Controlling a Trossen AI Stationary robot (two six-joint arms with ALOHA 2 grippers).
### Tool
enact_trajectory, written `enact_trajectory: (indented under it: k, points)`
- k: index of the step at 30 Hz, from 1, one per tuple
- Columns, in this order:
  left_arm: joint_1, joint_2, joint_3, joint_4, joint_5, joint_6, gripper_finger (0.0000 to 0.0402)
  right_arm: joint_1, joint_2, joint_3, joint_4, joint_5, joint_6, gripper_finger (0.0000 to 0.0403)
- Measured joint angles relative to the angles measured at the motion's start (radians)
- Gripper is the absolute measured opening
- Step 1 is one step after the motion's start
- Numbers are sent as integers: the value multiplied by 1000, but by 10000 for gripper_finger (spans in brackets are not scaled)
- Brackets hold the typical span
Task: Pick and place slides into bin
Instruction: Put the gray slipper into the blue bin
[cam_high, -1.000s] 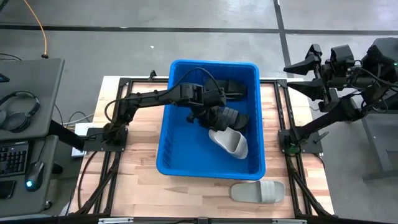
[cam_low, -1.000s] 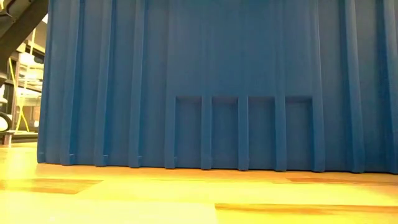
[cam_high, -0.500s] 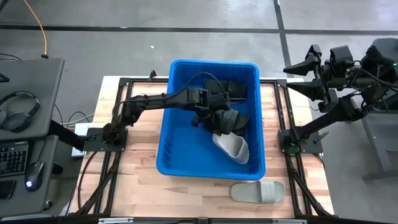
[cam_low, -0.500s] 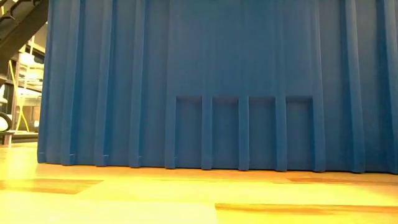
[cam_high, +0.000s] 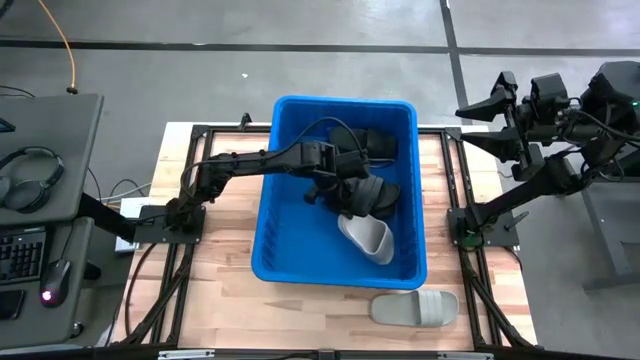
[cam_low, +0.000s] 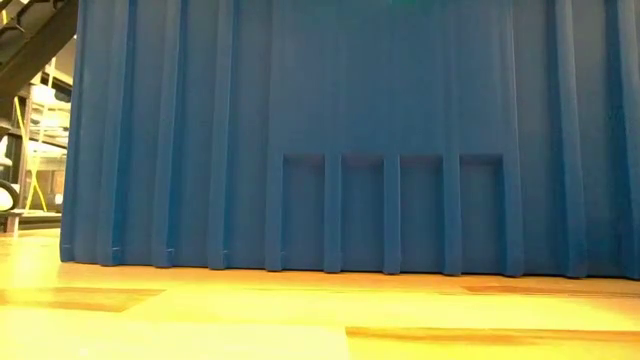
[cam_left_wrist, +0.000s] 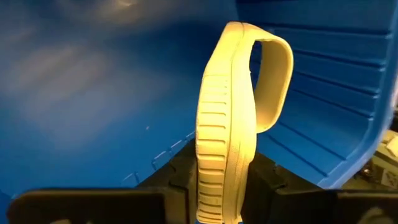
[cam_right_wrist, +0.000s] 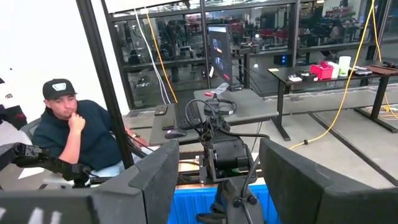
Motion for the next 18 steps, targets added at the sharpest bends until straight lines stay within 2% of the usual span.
enact_trajectory:
  k: [6,9,12,18]
  points:
    - [0,0,0,-21,-8,5,73,0,0,0,0,-5,0,211]
    - [0,0,0,-26,11,27,89,0,0,0,0,-8,0,211]
    - [1,0,0,-46,34,42,123,0,0,0,0,-11,0,211]
    - [0,0,0,-59,29,51,218,0,0,0,0,-14,0,211]
